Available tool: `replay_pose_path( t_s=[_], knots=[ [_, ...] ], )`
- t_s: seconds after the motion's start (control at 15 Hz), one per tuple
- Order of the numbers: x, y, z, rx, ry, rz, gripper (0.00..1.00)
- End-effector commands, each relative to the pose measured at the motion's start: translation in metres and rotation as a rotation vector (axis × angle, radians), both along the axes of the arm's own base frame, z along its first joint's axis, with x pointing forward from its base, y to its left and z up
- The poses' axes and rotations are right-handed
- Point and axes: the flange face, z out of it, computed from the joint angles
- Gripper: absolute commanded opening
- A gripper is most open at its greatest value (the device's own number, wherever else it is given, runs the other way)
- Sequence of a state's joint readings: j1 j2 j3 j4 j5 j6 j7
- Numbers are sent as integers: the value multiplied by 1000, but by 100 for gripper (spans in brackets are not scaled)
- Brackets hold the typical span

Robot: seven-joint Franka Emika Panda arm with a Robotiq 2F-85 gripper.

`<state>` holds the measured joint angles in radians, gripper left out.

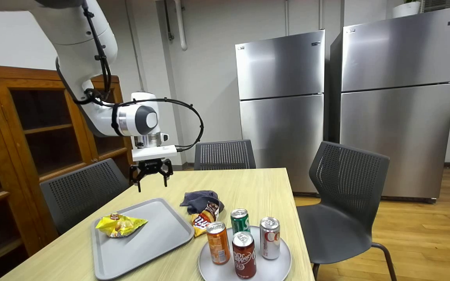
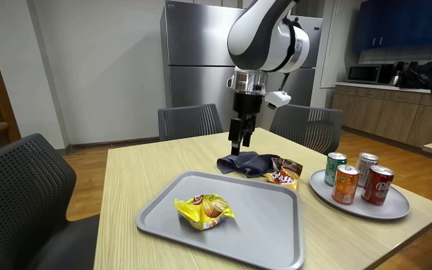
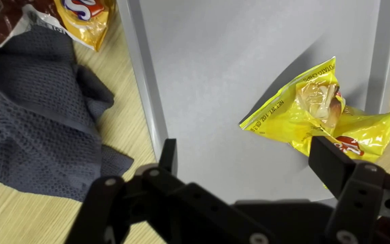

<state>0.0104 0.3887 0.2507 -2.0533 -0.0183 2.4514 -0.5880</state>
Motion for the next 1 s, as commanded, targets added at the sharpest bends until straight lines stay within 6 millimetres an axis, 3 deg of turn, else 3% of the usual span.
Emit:
replay_pose_path(
  t_s=[0.0,0.67,0.93],
  knots=[
    [0,0,0,0,1,1,100],
    [0,0,0,0,0,5,100],
    [-3,23,0,-22,-35,120,100]
  ],
)
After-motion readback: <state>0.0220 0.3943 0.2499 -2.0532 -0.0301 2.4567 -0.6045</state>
